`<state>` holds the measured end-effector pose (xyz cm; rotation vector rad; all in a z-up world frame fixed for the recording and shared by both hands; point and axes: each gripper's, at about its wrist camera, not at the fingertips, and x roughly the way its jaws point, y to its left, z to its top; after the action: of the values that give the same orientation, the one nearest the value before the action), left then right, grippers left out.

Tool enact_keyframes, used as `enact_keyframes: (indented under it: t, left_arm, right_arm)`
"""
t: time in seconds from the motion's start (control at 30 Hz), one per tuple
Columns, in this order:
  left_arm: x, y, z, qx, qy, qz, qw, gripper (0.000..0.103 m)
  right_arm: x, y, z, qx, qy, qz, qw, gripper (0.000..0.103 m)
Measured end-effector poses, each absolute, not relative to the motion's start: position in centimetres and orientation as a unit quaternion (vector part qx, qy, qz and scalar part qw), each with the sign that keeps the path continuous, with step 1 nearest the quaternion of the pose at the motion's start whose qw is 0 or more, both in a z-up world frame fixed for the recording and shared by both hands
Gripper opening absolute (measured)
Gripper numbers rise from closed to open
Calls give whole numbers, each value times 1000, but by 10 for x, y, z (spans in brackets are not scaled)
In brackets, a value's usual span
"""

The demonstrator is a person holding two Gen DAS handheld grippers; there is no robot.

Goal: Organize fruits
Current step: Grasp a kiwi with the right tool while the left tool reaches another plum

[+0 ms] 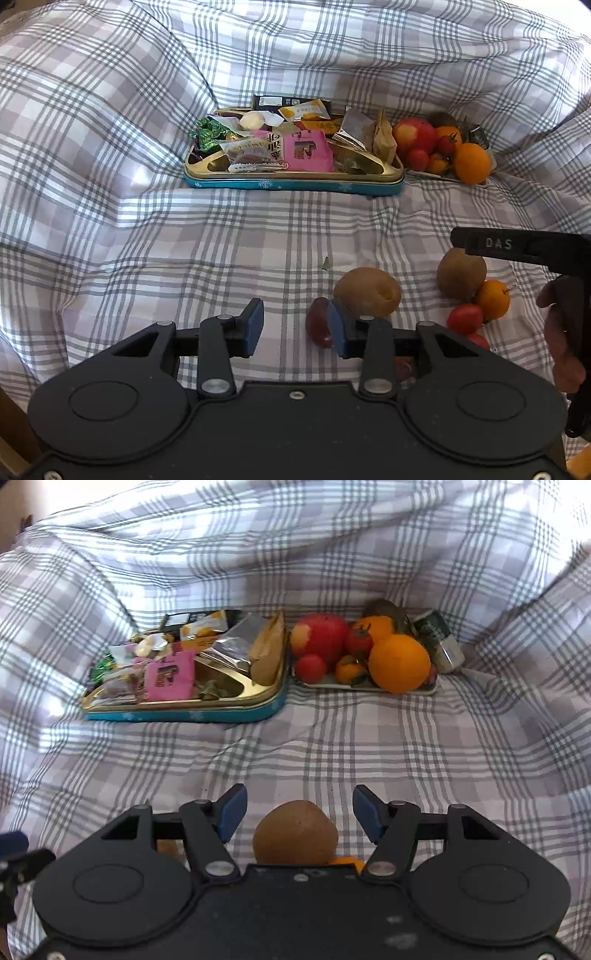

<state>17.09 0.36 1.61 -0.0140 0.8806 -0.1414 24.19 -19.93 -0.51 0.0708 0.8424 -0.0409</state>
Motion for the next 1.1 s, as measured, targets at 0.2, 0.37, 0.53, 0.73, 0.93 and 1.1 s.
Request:
enact_keyframes:
  t: [0.2,0.37,0.53,0.73,0.93,1.1]
  left_arm:
    - [176,8,16,-7,427,-63,902,47]
    - [176,10,15,-1,425,-64,903,47]
    - [176,11,13,-3,427,-67,902,47]
    - [177,11,9,-5,430,-66,900,47]
    - [178,10,9,-2,426,-67,902,47]
    - [181,9,10,-3,421,-69,904,47]
  right_arm:
    - [254,-199,-21,40,434,-32,900,69]
    - [261,-197,-36,36,452,-41,891,72]
    - [264,-193,-48,33,466,-48,883,72]
    - [265,-190,-56,23,466,-53,883,69]
    - [268,-191,-53,27,468,-45,882,62]
    - [266,-186,-54,6,462,-41,886,61]
